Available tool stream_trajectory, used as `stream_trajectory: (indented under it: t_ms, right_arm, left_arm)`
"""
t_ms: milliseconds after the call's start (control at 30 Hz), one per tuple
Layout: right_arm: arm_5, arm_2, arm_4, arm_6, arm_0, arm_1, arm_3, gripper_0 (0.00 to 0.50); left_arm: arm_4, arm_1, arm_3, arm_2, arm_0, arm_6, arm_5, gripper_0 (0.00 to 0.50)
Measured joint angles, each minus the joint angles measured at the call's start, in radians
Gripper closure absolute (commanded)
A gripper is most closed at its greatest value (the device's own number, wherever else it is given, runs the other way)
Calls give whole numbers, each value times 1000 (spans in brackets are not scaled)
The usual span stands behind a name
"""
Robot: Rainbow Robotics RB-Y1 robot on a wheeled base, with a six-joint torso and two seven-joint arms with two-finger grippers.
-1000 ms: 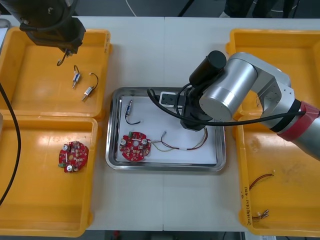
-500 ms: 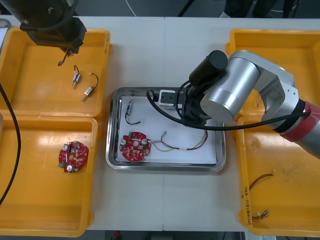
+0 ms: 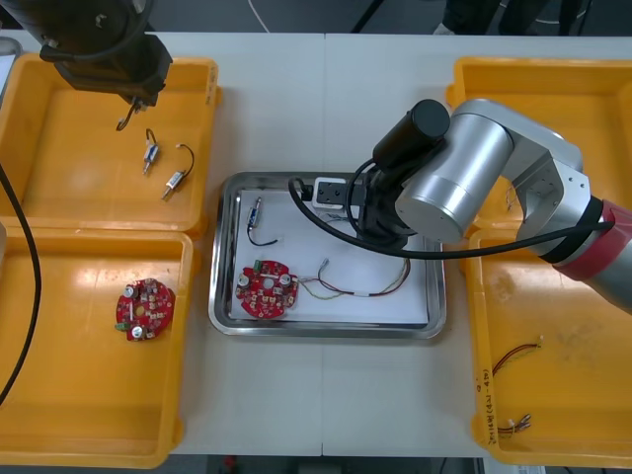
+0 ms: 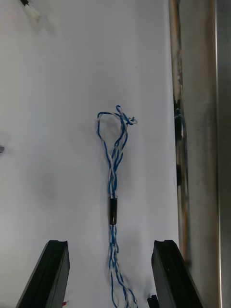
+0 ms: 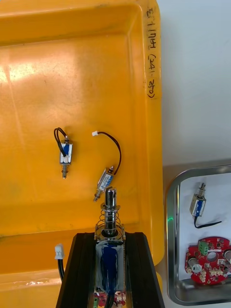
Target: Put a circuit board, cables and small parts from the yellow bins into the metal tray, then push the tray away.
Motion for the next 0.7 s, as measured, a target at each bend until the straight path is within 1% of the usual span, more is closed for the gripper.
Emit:
stream_trajectory:
  t_ms: [67,167,367,433,567,700]
  right_arm:
    - [58,-14,-21,0,0,0,-15,0]
    - [174,-63,-37,0,0,3,-55,0]
    - [395,-214,-59,-21,1,23,-128,0]
    - [463,-268,-72,-74,2,34,-151,0]
    - [569,-368,-67,-237,25,47,-226,0]
    - [594,-444,-42,-274,68,49,-302,0]
  left_arm:
    - [1,0,0,0,0,0,0,498]
    - [3,0,0,0,0,0,0,498]
    - [6,0,0,0,0,0,0,497]
    - [6,-1,-1,0,0,0,0,497]
    - [6,-8,-11,0,0,0,0,498]
    - [6,-23,-28,0,0,1,2,498]
